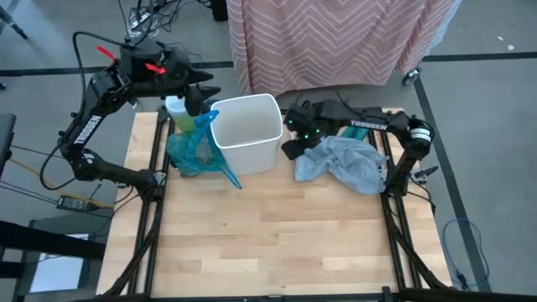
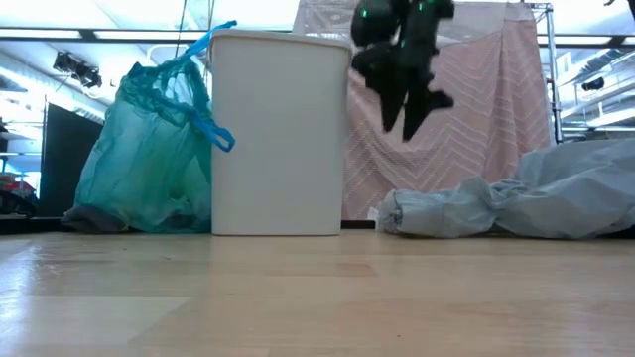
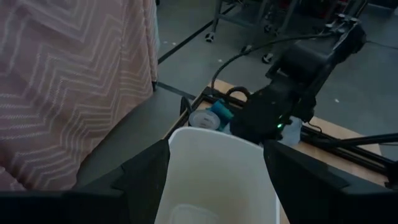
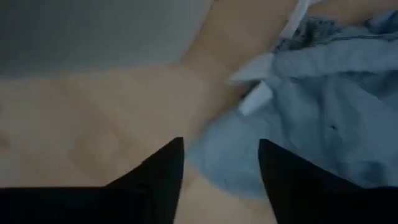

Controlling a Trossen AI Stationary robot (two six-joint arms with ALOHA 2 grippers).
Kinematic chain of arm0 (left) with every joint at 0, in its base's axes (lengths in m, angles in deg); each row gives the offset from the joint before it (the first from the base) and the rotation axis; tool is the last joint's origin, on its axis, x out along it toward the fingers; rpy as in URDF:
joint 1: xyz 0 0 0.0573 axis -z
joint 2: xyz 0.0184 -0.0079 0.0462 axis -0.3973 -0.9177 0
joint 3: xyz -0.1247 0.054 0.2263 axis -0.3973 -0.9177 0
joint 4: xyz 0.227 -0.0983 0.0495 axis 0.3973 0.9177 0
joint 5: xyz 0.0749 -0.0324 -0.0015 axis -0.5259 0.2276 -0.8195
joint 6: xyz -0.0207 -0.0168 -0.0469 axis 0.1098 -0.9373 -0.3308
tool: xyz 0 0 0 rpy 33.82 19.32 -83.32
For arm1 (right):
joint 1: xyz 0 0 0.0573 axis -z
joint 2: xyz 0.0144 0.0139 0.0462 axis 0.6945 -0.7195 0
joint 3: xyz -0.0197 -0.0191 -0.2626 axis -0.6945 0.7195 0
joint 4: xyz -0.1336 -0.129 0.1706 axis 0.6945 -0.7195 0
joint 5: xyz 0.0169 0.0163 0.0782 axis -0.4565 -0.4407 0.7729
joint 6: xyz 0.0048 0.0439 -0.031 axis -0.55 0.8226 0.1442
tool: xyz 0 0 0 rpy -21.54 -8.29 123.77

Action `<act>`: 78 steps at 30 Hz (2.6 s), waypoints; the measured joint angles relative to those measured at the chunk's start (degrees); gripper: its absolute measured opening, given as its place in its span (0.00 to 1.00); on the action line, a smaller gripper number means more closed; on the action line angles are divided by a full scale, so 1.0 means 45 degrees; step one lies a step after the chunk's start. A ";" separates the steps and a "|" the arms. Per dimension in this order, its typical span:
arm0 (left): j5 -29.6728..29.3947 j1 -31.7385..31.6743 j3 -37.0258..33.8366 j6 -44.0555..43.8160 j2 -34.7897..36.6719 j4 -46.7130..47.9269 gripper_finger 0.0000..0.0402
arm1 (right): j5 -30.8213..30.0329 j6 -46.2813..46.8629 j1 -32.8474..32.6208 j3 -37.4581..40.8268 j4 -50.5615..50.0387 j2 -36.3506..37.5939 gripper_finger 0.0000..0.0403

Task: Place trash/remove bag and relplace
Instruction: Insert the gray trash bag into the trash bin

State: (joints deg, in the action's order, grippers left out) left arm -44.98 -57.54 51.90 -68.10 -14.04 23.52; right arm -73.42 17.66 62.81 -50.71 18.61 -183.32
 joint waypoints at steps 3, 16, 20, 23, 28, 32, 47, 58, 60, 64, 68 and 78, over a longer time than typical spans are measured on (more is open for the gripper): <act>-0.0004 0.0000 0.0000 0.0044 0.0000 0.0272 0.68 | -0.0314 0.0757 0.0104 0.1280 0.1169 0.0000 0.54; -0.0048 0.0000 0.0000 0.0305 0.0000 0.0604 0.68 | -0.1571 0.2506 -0.0165 0.3666 0.4152 0.0000 0.53; -0.0058 0.0000 0.0000 0.0301 0.0000 0.0589 0.68 | -0.1606 0.3024 -0.0183 0.4312 0.5046 0.0000 0.53; -0.0058 0.0000 0.0000 0.0301 0.0000 0.0586 0.68 | -0.1565 0.3415 -0.0207 0.4806 0.6101 0.0000 0.53; -0.0063 0.0000 0.0000 0.0301 0.0000 0.0584 0.68 | -0.1509 0.4140 -0.0222 0.5542 0.6324 0.0005 0.48; -0.0075 0.0000 0.0000 0.0301 0.0000 0.0580 0.68 | -0.1558 0.4838 -0.0217 0.5957 0.6040 0.0005 0.36; -0.0291 0.0000 0.0000 0.0277 0.0000 0.0430 0.68 | -0.2228 0.4011 -0.0256 0.2777 0.4666 0.0285 0.00; 0.0237 0.0000 0.0000 -0.0732 0.0000 -0.0714 0.68 | -0.5097 0.3508 -0.0092 -0.1558 -0.0164 0.0550 0.00; 0.0578 0.0000 0.0000 -0.0867 0.0000 -0.1012 0.68 | -0.5687 0.3297 -0.0052 -0.2411 -0.0889 0.0647 0.00; 0.1021 0.0000 0.0005 -0.1165 0.0000 -0.1532 0.68 | -0.7521 0.3222 -0.0005 -0.4277 -0.2199 0.0684 0.00; 0.1444 0.0000 0.0005 -0.1425 -0.0057 -0.1799 0.68 | -0.8762 0.2831 0.0197 -0.5886 -0.2828 0.0831 0.00; 0.3158 0.0000 0.0010 -0.2787 -0.0746 -0.3308 0.68 | -1.0057 0.0588 0.0585 -0.8943 -0.1592 0.0957 0.00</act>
State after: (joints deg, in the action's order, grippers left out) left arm -30.77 -57.54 51.95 -80.64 -17.39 8.63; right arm -118.68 20.31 65.45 -90.95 11.45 -179.01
